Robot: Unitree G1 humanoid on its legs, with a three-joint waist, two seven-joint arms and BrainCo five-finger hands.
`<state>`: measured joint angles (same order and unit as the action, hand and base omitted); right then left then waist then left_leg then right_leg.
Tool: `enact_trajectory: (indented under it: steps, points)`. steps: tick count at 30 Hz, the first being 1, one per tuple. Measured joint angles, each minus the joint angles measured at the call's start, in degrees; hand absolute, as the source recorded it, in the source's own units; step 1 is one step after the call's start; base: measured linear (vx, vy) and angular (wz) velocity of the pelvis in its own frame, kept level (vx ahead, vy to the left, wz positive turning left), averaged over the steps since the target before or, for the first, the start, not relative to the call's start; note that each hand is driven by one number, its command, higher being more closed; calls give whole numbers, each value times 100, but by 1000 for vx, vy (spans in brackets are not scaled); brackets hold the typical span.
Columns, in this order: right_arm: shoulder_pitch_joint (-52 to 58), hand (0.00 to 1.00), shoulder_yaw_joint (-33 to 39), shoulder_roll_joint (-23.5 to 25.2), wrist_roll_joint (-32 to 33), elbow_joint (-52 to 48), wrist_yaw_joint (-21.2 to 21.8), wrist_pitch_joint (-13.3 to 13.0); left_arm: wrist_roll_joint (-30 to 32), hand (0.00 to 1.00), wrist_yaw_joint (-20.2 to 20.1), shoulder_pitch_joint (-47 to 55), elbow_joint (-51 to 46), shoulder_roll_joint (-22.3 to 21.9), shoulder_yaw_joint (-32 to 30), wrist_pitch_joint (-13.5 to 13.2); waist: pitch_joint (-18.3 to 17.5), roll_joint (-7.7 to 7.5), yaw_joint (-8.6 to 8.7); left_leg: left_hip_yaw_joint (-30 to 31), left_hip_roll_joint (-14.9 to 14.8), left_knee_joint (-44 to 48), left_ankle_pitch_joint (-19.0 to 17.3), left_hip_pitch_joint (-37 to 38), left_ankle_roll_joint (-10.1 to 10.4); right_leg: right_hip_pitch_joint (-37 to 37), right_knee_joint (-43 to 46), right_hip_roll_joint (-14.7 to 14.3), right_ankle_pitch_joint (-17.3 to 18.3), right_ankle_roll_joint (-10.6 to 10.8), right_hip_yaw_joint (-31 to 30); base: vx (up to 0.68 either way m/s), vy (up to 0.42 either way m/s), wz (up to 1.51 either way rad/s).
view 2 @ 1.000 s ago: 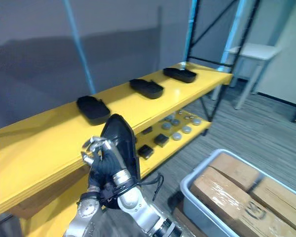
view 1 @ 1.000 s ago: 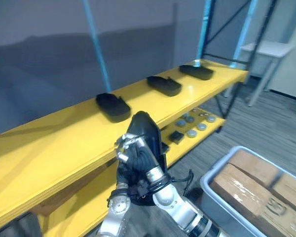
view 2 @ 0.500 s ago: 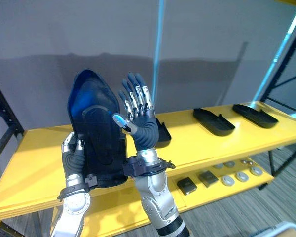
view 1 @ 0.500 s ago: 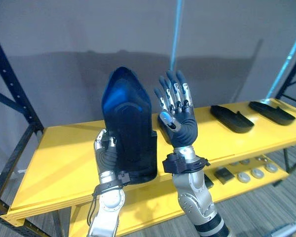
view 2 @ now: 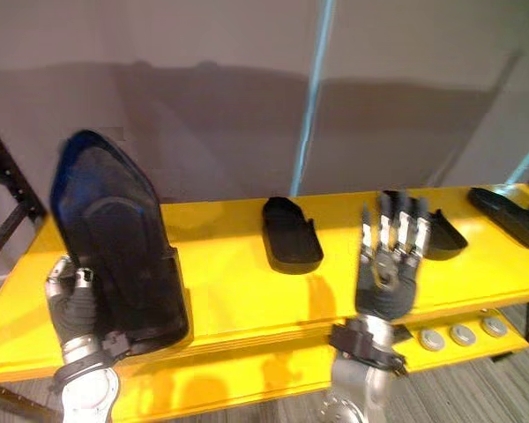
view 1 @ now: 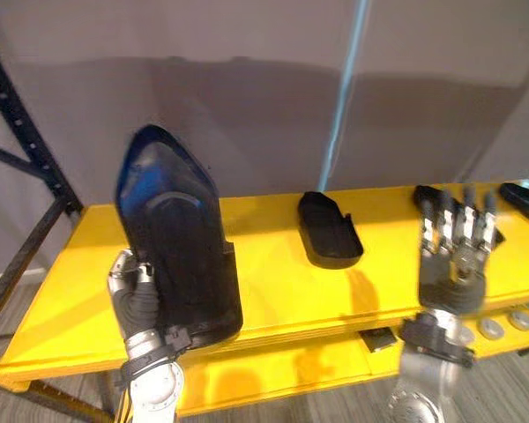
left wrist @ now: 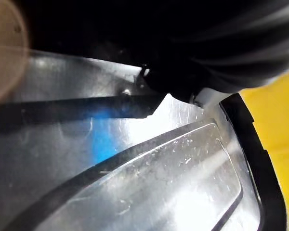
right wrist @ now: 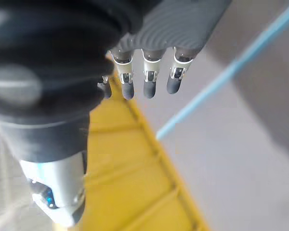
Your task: Walk over and take plastic housings, then place them on the shelf
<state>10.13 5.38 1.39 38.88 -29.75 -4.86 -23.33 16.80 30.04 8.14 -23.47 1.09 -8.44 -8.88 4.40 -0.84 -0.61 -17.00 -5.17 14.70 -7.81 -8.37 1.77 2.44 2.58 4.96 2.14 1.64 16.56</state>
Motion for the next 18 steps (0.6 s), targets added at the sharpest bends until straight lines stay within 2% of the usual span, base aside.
enact_trajectory:
  steps: [1, 2, 5, 8, 9, 10, 14, 18]
  points:
    - [59, 0, 68, -57, -1, 58, -12, 3, 25, 100, 8, -8, 27, -19, -130, 0, 24, 37, 5, -131, -67, 83, 28, -25, -26, 0, 31, 36, 17, 23, 30, 58, 138, 39]
    - [127, 0, 124, -147, 0, 239, -11, 23, 28, 100, 20, -16, 133, -14, -427, -1, 46, 74, -12, -161, -6, 181, 117, -67, -61, -27, 106, 155, 38, 53, 16, 38, 196, 12]
    - [141, 0, 146, -167, -1, 466, 45, 112, -1, 100, 126, -180, 519, 52, -1007, 14, 51, 125, 95, 385, 443, 4, 299, -55, -27, -103, 250, 442, 131, 126, 9, -3, 213, 31]
    - [144, 0, 104, -146, -7, 848, 244, 281, -263, 100, 154, -451, 833, 582, -1237, 13, 38, 118, 101, 628, 700, -660, 543, 52, -403, -241, 305, 558, 122, 142, 101, -54, 187, 38]
    - [149, 0, 78, -144, -8, 953, 336, 379, -460, 100, 91, -533, 1060, 806, -1272, 16, 46, 129, 99, 638, 776, -896, 660, 163, -512, -238, 296, 590, 112, 157, 114, -68, 108, 11]
    - [188, 0, 60, -145, -10, 1045, 409, 428, -615, 100, 18, -603, 1273, 976, -1318, 19, 45, 132, 102, 647, 820, -1033, 722, 267, -532, -222, 301, 619, 110, 158, 114, -72, 108, 6]
    - [492, 0, -137, -155, -16, 1107, 646, 600, -1244, 100, -476, -1374, 2276, 1806, -1197, 27, 44, 127, 128, 629, 883, -1399, 921, 347, -531, -326, 303, 645, 61, 170, 82, -48, 51, -3]
    - [591, 0, -307, -166, -125, 1109, 805, 755, -2050, 100, -1052, -2594, 3164, 2530, -659, 64, 173, 127, 216, 600, 884, -1792, 1218, 187, -530, -673, 295, 601, -56, 199, -39, -30, 5, -6]
